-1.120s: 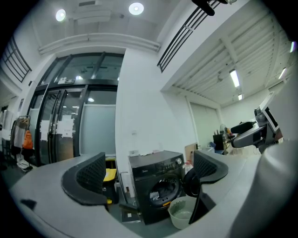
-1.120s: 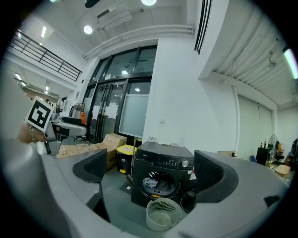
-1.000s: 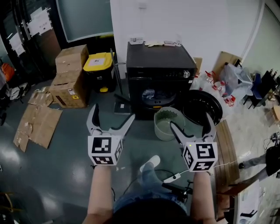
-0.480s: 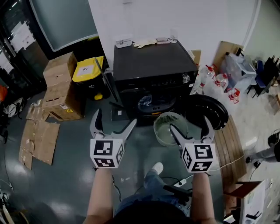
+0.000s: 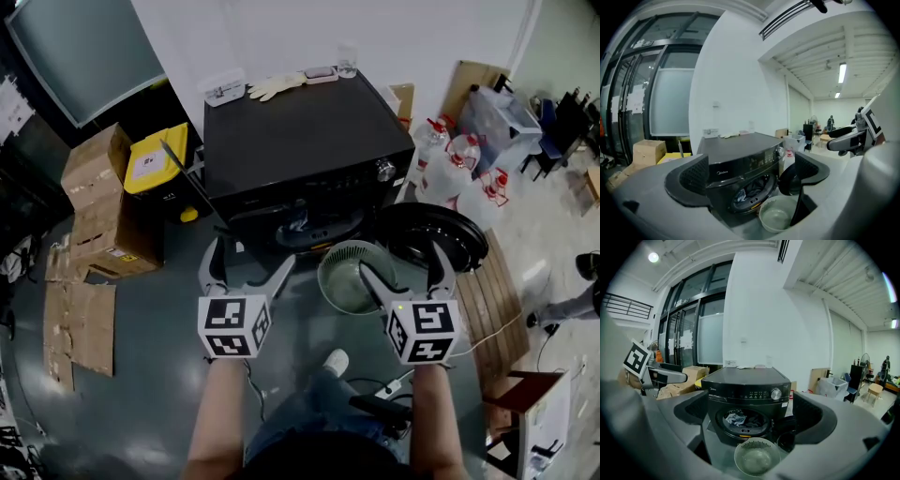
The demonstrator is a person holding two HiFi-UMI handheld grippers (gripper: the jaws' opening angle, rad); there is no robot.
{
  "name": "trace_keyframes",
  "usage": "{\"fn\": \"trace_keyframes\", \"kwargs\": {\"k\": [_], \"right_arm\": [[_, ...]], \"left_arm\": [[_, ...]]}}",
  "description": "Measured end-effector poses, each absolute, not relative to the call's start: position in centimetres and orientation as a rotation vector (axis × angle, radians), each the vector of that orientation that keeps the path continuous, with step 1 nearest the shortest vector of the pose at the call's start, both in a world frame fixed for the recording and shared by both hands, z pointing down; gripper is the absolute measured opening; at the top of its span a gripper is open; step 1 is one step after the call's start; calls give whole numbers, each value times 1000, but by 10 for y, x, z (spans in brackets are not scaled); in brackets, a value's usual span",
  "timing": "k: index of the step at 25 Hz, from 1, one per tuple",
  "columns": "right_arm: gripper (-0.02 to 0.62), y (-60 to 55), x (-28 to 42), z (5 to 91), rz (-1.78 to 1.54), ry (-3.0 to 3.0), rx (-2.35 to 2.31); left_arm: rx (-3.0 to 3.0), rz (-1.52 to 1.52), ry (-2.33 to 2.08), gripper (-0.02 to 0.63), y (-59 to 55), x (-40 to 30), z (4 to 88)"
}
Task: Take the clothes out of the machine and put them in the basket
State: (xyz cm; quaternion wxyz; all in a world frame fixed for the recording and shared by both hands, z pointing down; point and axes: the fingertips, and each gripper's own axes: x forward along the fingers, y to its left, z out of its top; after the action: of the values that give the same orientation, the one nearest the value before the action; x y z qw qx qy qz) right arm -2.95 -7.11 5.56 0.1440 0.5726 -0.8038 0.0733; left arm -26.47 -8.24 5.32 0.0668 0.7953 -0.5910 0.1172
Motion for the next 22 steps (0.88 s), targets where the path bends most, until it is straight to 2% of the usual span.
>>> {"fn": "trace_keyframes", "kwargs": {"k": [13,22], "right_arm": [[550,-100,-11,76,299,-2210,1743],[549,-121,-3,107,438,-2054,1871]], "left_arm": [[2445,329,-1551,568,-133,-224,92],[2518,432,-1335,568,-179,-204,127]]}}
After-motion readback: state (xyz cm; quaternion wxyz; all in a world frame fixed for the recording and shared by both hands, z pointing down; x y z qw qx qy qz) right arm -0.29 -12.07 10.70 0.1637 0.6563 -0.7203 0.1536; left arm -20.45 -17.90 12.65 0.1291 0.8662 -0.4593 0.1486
